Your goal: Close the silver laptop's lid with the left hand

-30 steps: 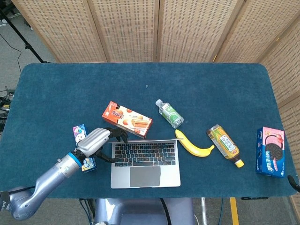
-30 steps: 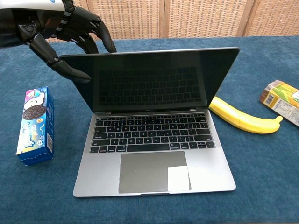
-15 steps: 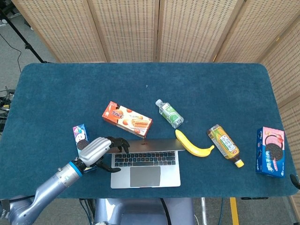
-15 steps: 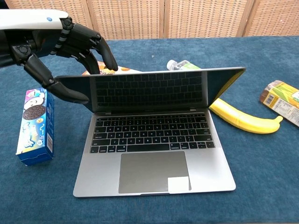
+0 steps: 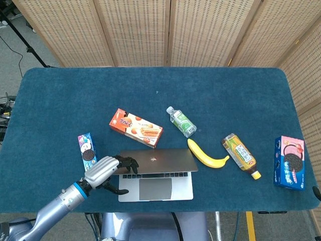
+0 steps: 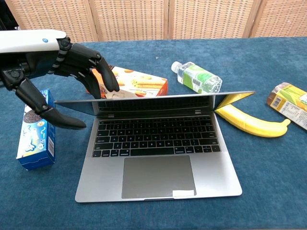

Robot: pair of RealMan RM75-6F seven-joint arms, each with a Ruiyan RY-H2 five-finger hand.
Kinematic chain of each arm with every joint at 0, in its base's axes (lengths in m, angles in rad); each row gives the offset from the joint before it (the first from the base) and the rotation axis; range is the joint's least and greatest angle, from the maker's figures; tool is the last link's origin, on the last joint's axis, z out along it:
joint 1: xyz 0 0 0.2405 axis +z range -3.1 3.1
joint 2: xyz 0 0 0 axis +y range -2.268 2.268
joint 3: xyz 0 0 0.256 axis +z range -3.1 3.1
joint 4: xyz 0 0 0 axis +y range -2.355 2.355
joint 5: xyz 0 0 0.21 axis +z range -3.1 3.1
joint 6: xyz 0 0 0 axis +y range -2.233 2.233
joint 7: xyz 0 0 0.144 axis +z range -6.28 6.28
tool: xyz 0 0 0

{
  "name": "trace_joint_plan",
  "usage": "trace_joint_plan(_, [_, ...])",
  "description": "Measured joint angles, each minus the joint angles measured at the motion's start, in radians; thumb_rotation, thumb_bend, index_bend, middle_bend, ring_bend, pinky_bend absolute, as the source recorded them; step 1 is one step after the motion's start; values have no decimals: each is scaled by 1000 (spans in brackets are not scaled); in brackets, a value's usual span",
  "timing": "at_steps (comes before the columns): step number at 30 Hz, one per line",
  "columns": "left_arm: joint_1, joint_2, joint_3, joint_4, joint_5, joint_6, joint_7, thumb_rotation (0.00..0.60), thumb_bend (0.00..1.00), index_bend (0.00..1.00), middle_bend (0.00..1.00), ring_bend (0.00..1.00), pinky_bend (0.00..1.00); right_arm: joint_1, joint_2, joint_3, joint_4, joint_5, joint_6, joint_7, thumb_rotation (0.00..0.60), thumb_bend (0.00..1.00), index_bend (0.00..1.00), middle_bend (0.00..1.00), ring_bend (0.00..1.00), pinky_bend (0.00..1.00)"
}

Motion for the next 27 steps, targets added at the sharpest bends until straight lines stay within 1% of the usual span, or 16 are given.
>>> trace_joint_plan(7, [12, -4, 26, -2, 28, 2, -5, 600, 141, 431, 354, 392, 297, 3, -4, 3, 7, 10, -10, 4, 600, 236, 59, 0, 0, 0])
trace_joint_plan(17, [32, -20, 82, 0, 68, -5, 5, 600, 141, 431, 354, 393, 298, 7, -8, 5, 18, 19, -24, 12, 600, 236, 59, 0, 0, 0])
trace_joint_plan(27, [44, -41, 121, 18, 92, -16, -4, 600, 141, 431, 354, 394, 299, 9, -11, 8, 30, 34, -38, 21, 600, 237, 59, 0, 0, 0])
